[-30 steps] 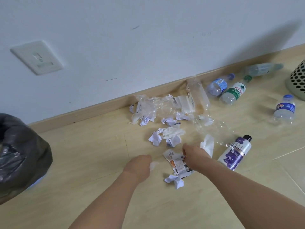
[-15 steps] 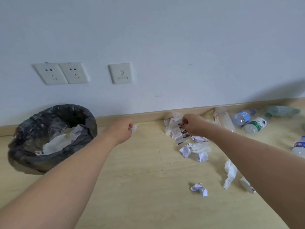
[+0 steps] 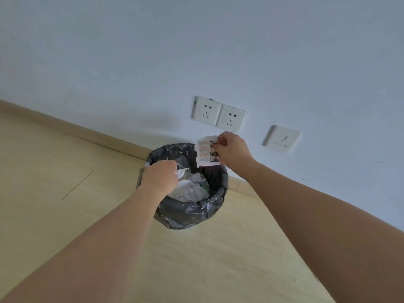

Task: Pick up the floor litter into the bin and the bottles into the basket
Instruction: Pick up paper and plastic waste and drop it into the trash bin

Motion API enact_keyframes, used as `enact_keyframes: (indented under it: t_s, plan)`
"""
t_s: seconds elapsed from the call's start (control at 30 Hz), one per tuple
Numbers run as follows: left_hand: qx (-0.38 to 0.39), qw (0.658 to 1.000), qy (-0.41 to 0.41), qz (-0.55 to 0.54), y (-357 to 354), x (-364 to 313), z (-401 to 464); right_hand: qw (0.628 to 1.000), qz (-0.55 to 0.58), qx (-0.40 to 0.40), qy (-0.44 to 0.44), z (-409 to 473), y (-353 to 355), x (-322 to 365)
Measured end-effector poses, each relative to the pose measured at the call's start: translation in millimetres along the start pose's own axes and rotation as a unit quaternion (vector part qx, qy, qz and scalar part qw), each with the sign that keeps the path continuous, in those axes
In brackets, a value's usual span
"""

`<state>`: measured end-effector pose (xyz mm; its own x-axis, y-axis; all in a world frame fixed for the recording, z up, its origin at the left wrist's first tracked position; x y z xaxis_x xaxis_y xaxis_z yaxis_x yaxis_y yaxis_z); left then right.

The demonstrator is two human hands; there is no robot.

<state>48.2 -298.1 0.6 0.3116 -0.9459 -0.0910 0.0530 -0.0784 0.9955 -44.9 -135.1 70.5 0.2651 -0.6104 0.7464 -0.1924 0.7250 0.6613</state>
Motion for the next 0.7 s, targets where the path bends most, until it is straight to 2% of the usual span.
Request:
enact_keyframes:
  t_s: [0.07,0.17,0.27,0.37,0.5,0.6,0.7]
  plan:
    - [0.035,0.999,-0.013,0.034,-7.3,5.1,3.8,0.999,-0.03,0.022,-0.013,6.3,-35.5,-5.9]
    - [0.087,0.996,-0.023,0.027,-16.4,13.2,6.1,0.991,-0.09,0.083,-0.051,-1.8,-79.6,-32.1]
    - [0.057,0.998,-0.013,0.036,-14.6,17.1,8.8,0.989,-0.101,0.09,-0.06,-10.3,-82.7,-50.1]
    - [0.003,0.998,-0.016,0.055,-6.2,7.3,10.1,0.994,-0.089,0.045,-0.035,-15.9,-47.2,-63.5]
    - [-0.061,0.994,-0.07,0.063,6.0,-49.1,7.1,0.996,-0.08,-0.021,-0.035,-40.8,32.7,-108.1]
    - [-0.064,0.989,-0.135,0.018,10.3,-129.8,0.7,0.988,-0.126,-0.033,-0.077,-80.4,103.5,-170.9]
    - [-0.018,0.983,-0.159,-0.086,-2.8,-215.6,-17.6,0.971,-0.18,-0.015,-0.154,-136.7,164.8,-249.0]
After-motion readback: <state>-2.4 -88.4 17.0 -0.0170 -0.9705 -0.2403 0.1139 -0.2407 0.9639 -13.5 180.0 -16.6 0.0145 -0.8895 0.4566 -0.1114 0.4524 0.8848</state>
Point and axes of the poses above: each hand's wrist, its own z-axis towards the middle knuckle, its own y-axis out of the back of the hand, x = y × z, the point moved 6 cm from there along z, towards the middle knuckle, and after that the axes turned 7 degrees about z, right-handed, at the moved point
